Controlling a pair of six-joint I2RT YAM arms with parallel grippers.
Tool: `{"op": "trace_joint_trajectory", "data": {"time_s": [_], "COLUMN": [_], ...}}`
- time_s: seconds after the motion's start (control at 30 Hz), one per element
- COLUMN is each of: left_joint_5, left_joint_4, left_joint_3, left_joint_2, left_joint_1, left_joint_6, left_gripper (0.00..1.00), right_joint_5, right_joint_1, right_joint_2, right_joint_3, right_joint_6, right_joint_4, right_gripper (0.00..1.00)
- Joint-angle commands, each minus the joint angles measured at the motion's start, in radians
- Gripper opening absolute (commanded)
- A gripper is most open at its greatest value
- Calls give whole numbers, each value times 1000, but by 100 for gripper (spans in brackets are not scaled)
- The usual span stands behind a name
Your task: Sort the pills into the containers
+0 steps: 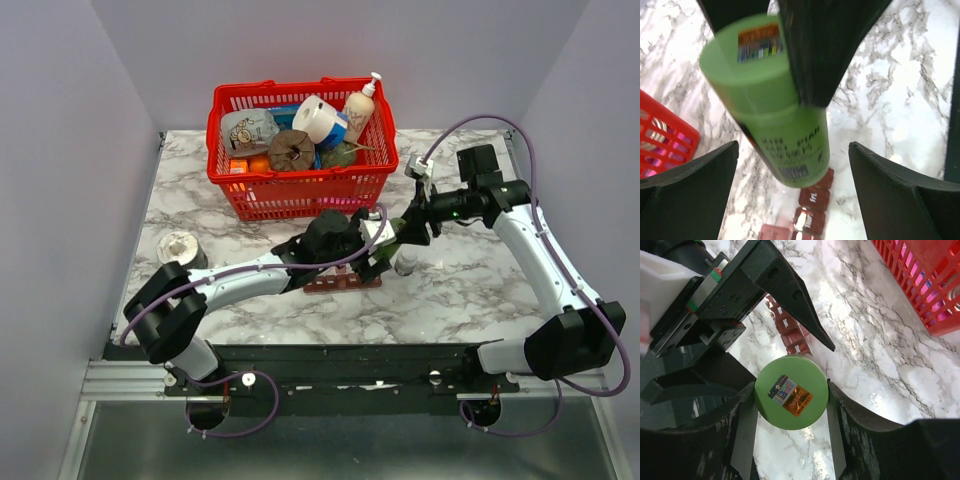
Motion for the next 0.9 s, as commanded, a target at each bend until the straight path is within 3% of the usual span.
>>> {"op": "trace_joint_trajectory", "data": {"time_s": [0.0,0.37,0.5,0.87], "left_joint_5": [119,208,220,229], "left_joint_4": [120,207,168,147], "left_joint_3": [-68,-106,-82,-105], "left_joint_2": [-82,-126,-112,-112], "left_joint_1": [38,64,66,72], "left_joint_6": [-92,-176,-202,-189], "left_gripper": [99,94,80,84], "right_joint_5": [-147,-233,-231,-248], "right_joint_1": [7,6,7,6], "right_joint_2": [-36,-58,-68,-78], "right_joint_3": [-2,-80,-86,-88], "right_joint_6": [60,178,192,229], "right_joint_4": [24,142,160,191], "right_gripper": [22,20,20,20]}}
